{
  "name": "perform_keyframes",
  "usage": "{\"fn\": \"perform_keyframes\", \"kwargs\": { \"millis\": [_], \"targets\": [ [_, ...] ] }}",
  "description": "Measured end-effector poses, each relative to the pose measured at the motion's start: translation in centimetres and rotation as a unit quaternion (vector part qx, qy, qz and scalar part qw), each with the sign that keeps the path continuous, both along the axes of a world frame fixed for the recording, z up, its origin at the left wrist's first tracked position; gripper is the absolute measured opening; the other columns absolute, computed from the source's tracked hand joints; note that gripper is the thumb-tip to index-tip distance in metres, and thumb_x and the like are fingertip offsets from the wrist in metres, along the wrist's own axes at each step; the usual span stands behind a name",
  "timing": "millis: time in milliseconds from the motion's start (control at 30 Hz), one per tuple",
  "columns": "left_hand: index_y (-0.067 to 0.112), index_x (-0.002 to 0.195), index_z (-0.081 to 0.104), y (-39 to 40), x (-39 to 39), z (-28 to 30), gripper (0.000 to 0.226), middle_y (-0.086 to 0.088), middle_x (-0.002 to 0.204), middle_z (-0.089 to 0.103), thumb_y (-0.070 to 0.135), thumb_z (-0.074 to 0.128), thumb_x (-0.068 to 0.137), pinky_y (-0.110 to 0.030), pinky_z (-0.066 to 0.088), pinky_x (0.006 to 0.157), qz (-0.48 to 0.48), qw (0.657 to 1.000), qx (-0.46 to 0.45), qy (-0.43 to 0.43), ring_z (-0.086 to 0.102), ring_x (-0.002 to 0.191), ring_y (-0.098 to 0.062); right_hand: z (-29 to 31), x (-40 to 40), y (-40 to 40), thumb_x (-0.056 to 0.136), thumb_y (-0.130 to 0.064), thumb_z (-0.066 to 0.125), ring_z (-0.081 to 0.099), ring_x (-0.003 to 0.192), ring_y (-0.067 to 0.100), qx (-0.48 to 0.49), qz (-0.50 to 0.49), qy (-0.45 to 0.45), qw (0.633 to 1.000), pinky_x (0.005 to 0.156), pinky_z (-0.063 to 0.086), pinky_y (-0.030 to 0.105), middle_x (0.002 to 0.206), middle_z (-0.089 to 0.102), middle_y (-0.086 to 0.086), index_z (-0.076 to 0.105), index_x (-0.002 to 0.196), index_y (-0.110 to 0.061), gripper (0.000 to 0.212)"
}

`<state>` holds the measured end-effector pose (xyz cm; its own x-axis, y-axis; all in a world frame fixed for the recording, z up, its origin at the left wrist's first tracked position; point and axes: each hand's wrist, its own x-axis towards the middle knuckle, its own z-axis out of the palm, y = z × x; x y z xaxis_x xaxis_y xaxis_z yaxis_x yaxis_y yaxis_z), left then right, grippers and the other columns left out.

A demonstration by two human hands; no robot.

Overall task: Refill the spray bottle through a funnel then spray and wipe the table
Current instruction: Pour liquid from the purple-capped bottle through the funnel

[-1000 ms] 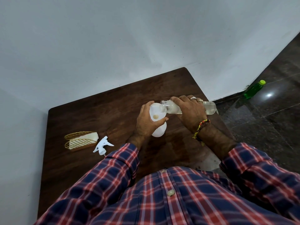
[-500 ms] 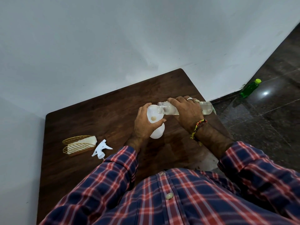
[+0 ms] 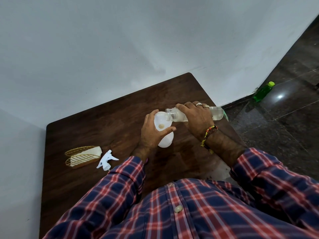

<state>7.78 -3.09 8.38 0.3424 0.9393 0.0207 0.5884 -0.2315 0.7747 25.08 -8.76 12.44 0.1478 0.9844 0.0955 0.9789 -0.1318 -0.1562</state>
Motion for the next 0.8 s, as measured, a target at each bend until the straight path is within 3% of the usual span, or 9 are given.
{"fn": "perform_keyframes", "kwargs": {
  "millis": [200, 300, 700, 800],
  "targets": [
    [0.02, 0.142, 0.038, 0.07, 0.15, 0.01, 0.094, -0.003, 0.144, 0.044, 0.059, 0.073, 0.065, -0.026, 0.037, 0.1, -0.003, 1.0, -0.003, 0.01, 0.045, 0.126, -0.018, 0.11, 0.09, 0.12, 0.078, -0.025, 0.075, 0.054, 0.119, 0.032, -0.006, 0.001, 0.002, 1.0, 0.099, 0.039, 0.052, 0.128, 0.058, 0.002, 0.045, 0.138, -0.028, 0.067],
    [0.019, 0.142, 0.039, 0.09, 0.19, -0.16, 0.089, -0.003, 0.143, 0.045, 0.052, 0.078, 0.069, -0.023, 0.037, 0.096, -0.001, 1.0, 0.002, 0.016, 0.047, 0.125, -0.019, 0.29, 0.02, 0.09, 0.079, -0.025, 0.075, 0.053, 0.12, 0.031, -0.014, 0.002, 0.003, 1.0, 0.1, 0.039, 0.053, 0.129, 0.058, 0.002, 0.044, 0.139, -0.028, 0.068],
    [0.022, 0.141, 0.039, 0.33, -0.04, -0.18, 0.088, 0.001, 0.14, 0.044, 0.049, 0.081, 0.068, -0.032, 0.047, 0.099, -0.002, 1.0, -0.006, 0.002, 0.048, 0.122, -0.014, 0.14, 0.09, 0.24, 0.078, -0.023, 0.073, 0.056, 0.113, 0.031, 0.008, 0.002, -0.001, 1.0, 0.097, 0.041, 0.051, 0.123, 0.06, 0.0, 0.048, 0.136, -0.029, 0.063],
    [0.024, 0.141, 0.039, 0.37, -0.03, -0.51, 0.088, 0.002, 0.14, 0.044, 0.051, 0.08, 0.068, -0.026, 0.043, 0.096, 0.001, 1.0, -0.001, 0.002, 0.048, 0.122, -0.013, 0.32, 0.03, 0.18, 0.078, -0.023, 0.073, 0.056, 0.114, 0.031, 0.004, 0.003, 0.002, 1.0, 0.097, 0.041, 0.051, 0.124, 0.06, 0.0, 0.047, 0.136, -0.029, 0.064]
  ]
}}
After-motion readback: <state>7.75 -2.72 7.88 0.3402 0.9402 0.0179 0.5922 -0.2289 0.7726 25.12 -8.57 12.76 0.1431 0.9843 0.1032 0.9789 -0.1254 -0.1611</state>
